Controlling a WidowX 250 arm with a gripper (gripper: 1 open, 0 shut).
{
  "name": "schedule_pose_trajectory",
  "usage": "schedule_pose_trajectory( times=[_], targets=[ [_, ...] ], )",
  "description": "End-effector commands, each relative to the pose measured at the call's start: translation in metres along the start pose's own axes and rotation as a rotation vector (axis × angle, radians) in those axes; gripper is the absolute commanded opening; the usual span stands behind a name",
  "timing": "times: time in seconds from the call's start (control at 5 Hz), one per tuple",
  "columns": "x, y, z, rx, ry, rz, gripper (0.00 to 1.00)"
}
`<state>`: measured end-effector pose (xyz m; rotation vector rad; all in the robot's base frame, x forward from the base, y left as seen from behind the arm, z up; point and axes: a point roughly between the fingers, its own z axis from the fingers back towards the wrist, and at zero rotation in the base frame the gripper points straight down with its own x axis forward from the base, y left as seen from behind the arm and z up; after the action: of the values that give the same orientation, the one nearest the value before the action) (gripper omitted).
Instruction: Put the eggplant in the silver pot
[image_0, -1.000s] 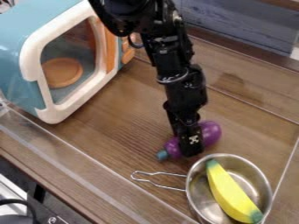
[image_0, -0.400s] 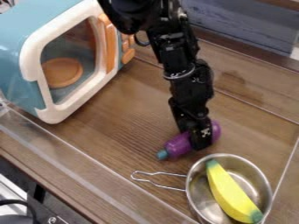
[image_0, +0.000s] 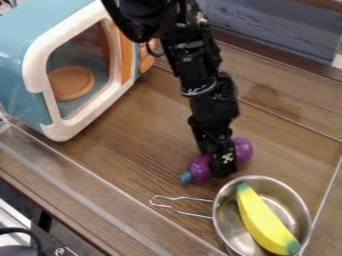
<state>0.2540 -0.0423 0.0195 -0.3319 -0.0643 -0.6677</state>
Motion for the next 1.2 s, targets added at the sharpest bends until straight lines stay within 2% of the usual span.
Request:
schedule_pose_trajectory(
  times=[0.0, 1.0],
  targets=[
    [-0.008, -0.006, 0.003, -0.004, -0.006, 0.061, 1.00],
    [-0.007, -0.021, 0.009, 0.024, -0.061, 0.236, 1.00]
  ],
)
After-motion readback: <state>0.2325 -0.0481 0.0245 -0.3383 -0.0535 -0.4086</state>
